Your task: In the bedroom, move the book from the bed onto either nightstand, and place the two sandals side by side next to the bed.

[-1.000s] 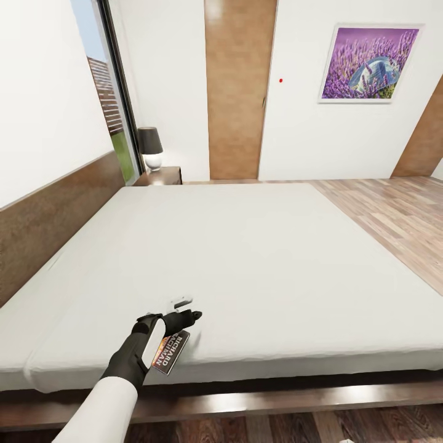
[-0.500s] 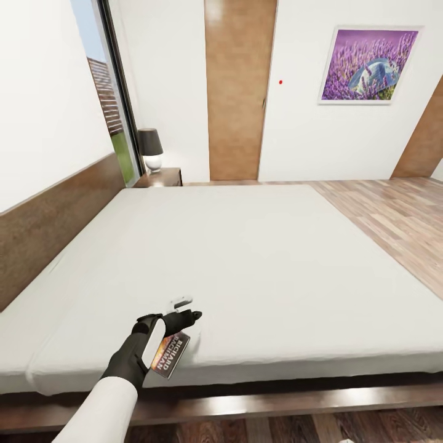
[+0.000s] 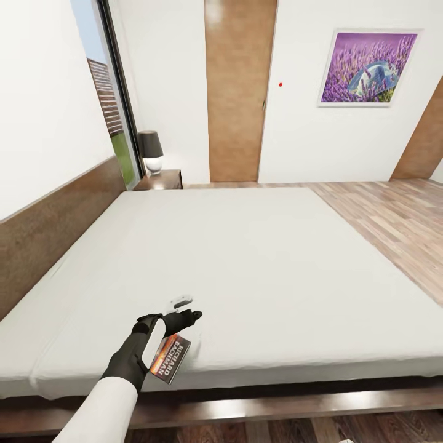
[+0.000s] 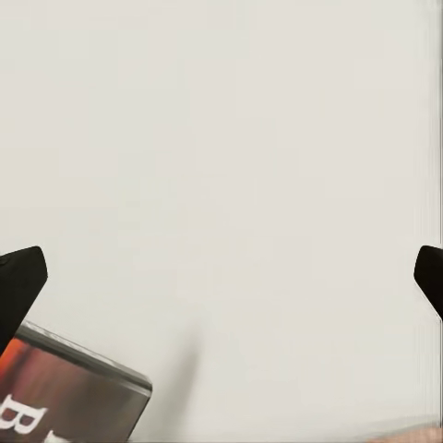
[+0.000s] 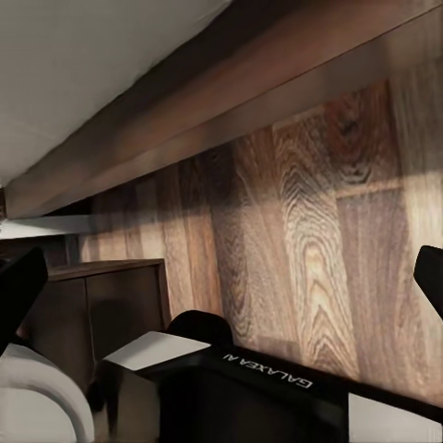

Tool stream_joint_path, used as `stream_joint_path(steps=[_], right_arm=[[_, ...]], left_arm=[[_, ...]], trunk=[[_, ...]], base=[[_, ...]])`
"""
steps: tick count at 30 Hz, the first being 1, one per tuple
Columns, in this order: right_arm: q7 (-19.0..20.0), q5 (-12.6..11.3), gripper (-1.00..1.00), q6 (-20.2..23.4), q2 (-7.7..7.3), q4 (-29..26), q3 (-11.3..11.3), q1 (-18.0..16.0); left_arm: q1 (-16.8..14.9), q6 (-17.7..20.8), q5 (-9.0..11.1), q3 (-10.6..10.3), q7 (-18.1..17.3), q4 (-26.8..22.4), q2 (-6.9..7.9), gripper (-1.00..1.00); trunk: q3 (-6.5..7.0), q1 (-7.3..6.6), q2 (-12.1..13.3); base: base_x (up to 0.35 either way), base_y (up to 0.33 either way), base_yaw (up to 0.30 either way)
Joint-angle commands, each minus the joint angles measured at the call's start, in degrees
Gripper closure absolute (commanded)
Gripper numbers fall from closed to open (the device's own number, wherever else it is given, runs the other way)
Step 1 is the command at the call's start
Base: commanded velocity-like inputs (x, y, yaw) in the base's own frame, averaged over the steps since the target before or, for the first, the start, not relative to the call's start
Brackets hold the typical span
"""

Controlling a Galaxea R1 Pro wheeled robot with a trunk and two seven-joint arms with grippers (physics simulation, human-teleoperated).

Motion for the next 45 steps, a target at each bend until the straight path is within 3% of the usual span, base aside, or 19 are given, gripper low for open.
stream_joint_path(steps=[1,35,45], right_arm=[[0.2,-0.3,-1.0,0.0,-0.02,0.2,0.0,-0.1],[0.2,-0.3,-1.0,0.0,0.01,0.2,0.0,-0.1],[0.3,-0.3,-1.0,0.0,0.0,0.2,0.0,-0.1]], left_arm=[[0.0,0.4,0.0,0.3,-0.3,0.0,-0.07,-1.0],[0.0,0.4,0.0,0.3,-0.4,-0.1,-0.07,-1.0],[0.0,0.4,-0.1,0.3,-5.7,-0.2,0.05,-1.0]], trunk=[[0.13,-0.23,0.4],[6.24,-7.7,14.0],[8.03,-9.89,18.0]], base=[[0.0,0.0,0.0],[0.0,0.0,0.0],[0.0,0.0,0.0]])
